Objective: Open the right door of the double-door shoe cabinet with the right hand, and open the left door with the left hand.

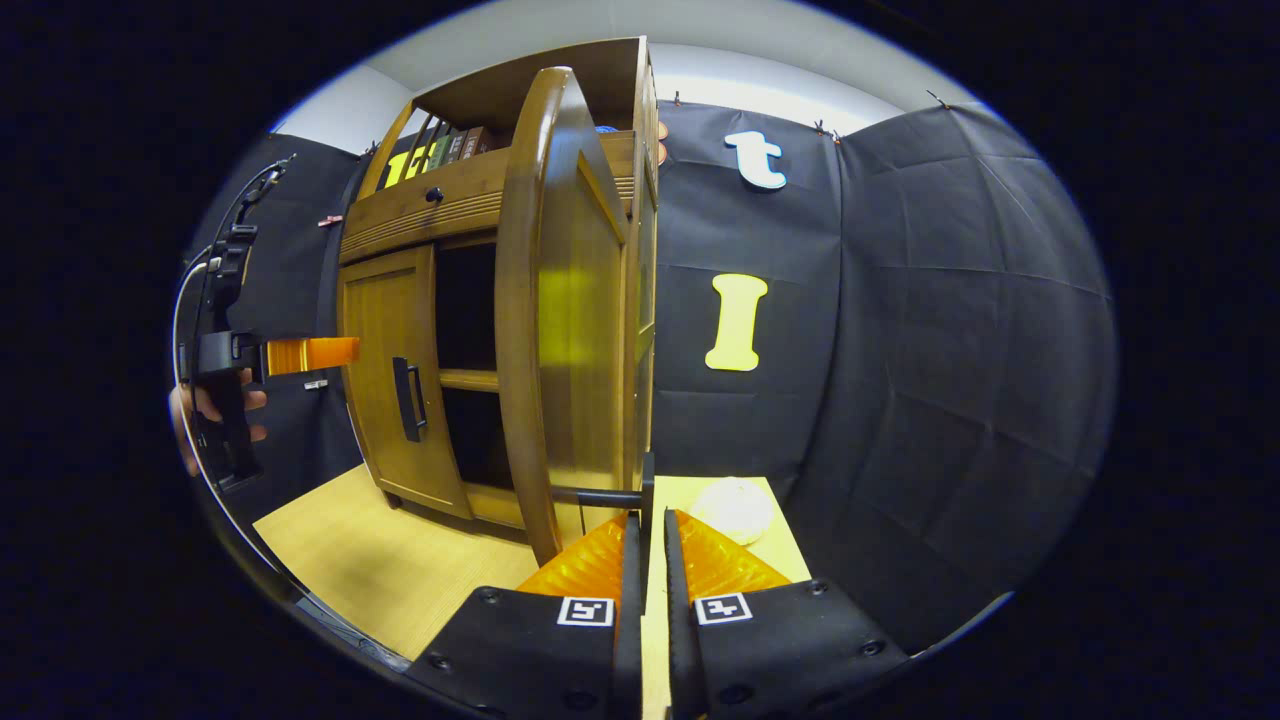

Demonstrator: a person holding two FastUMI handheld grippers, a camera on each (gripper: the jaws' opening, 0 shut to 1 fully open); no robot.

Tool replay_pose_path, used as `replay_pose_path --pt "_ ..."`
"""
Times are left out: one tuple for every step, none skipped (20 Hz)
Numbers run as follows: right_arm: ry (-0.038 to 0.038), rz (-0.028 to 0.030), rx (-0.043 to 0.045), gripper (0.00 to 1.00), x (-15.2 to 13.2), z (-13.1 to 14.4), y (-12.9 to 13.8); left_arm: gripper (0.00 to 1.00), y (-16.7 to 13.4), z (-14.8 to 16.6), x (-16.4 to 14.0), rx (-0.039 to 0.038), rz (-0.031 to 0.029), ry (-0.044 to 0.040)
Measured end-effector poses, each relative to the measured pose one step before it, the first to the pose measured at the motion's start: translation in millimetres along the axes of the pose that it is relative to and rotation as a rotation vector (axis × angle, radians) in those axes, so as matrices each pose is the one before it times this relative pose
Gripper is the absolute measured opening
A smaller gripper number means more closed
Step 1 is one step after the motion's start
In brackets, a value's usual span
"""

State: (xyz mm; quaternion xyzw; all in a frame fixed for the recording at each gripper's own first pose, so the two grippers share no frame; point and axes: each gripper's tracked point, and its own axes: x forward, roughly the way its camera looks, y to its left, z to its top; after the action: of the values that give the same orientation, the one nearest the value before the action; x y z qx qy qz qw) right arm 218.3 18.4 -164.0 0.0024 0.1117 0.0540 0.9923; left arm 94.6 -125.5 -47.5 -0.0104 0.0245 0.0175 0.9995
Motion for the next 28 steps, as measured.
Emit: replay_pose_path --pt "-0.00100 -0.00342 0.01422 0.15 -0.30 1.11 0.14 0.94 -1.08 -2.62 4.15 -0.00105 0.00048 0.00335" --pt "0.00244 0.00240 0.01218 0.15 0.01 -0.37 2.25 0.94 -0.62 -1.47 4.05 0.00297 0.00138 0.00258" --pt "0.00145 0.00023 0.00967 0.15 -0.58 0.23 0.04 0.94 -0.52 -2.76 4.73 0.00653 0.00270 0.00018" --pt "-0.00086 -0.00645 0.00477 0.15 -0.16 -0.07 -2.73 0.94 -0.39 -1.99 4.78 0.00653 0.00264 0.00088" --pt "0.00367 -0.00300 0.00033 0.17 0.06 -0.83 -0.62 0.93 -0.45 -2.49 4.63 0.00351 0.00132 0.00011" --pt "-0.00514 -0.01609 -0.00668 0.19 -1.51 0.39 -2.34 0.94 1.44 -1.81 5.09 -0.00053 0.00332 -0.00154" --pt "-0.00150 -0.01046 -0.00514 0.24 -1.24 0.28 -2.89 0.94 2.53 -2.81 4.57 -0.00195 0.00386 -0.00234" --pt "-0.00780 -0.01926 -0.00643 0.29 0.12 1.37 -4.91 0.94 2.56 -1.17 5.90 -0.00260 0.00605 -0.00121" --pt "-0.00808 -0.02157 -0.01299 0.34 -0.49 1.95 -5.45 0.95 2.66 -2.39 6.56 -0.00289 0.00679 -0.00119" --pt "-0.01350 -0.02197 -0.01682 0.51 1.67 1.76 -6.60 0.93 2.54 -0.77 6.50 -0.00275 0.00215 -0.00219" --pt "-0.01619 -0.01463 -0.01337 0.67 0.25 2.43 -6.61 0.95 1.39 -1.80 7.01 -0.00159 -0.00236 -0.00462" --pt "-0.01826 -0.00818 0.00238 0.84 -1.06 2.78 -3.60 0.96 1.75 -0.89 7.08 0.00388 -0.00212 -0.00359" --pt "-0.01594 0.00335 0.02109 1.00 1.35 3.70 -0.52 0.94 2.03 -3.47 6.72 0.00818 0.00034 -0.00236" --pt "-0.01373 -0.01946 0.01756 0.96 2.46 2.94 -0.03 0.93 2.53 -3.46 6.68 0.01154 0.00146 0.00218" --pt "-0.01051 -0.01362 0.00983 0.96 1.42 2.35 0.22 0.93 1.51 -5.26 7.62 0.01263 -0.00133 0.00460" --pt "-0.00906 -0.00975 0.00368 0.96 0.79 1.02 -1.41 0.92 1.27 -4.08 6.68 0.00776 0.00098 0.00520" --pt "0.00324 -0.00100 0.00844 0.99 0.42 -0.18 -0.60 0.92 1.75 -6.63 7.49 0.00101 0.00411 0.00922" --pt "0.01131 -0.00283 0.01312 0.98 -1.78 -1.55 -0.79 0.90 2.21 -5.28 7.32 -0.00754 0.00301 0.01180" --pt "0.00603 -0.00693 0.00655 0.95 -2.71 -1.52 0.56 0.89 0.82 -5.04 6.23 -0.01041 0.00059 0.00953" --pt "-0.00643 -0.01092 -0.00063 1.00 -0.41 2.50 -2.07 0.87 0.26 -5.34 6.75 -0.01118 0.00110 0.01104" --pt "-0.00561 -0.00518 -0.00563 1.00 1.47 0.89 -0.63 0.86 1.73 -3.71 6.35 -0.00907 0.00244 0.01112" --pt "0.00530 -0.00137 -0.00838 0.98 0.88 -1.84 -1.42 0.82 1.91 -2.77 5.24 -0.00740 0.00618 0.01122" --pt "0.00436 -0.00015 -0.01129 0.98 -1.78 -0.52 -0.78 0.80 3.90 -3.82 4.41 -0.00619 0.00643 0.00869" --pt "0.00372 -0.00061 -0.01410 0.98 -1.18 -0.51 -2.04 0.75 1.95 -1.82 0.97 -0.00561 0.00657 0.00605" --pt "0.00636 0.00223 -0.00747 0.98 -1.06 -1.32 -1.57 0.73 2.56 -0.93 2.97 -0.00724 0.00369 0.00361" --pt "0.01100 0.00613 0.00051 0.95 -1.82 -1.46 1.62 0.68 1.06 -0.51 4.41 -0.00788 -0.00327 0.00131" --pt "0.01054 0.00145 0.00443 0.95 -2.28 -1.88 1.24 0.66 -1.39 -1.33 5.96 -0.00629 -0.00853 0.00024" --pt "0.00518 -0.00464 0.00342 0.98 -1.12 -0.61 0.44 0.63 -2.47 -0.17 3.06 0.00101 -0.00930 -0.00022"
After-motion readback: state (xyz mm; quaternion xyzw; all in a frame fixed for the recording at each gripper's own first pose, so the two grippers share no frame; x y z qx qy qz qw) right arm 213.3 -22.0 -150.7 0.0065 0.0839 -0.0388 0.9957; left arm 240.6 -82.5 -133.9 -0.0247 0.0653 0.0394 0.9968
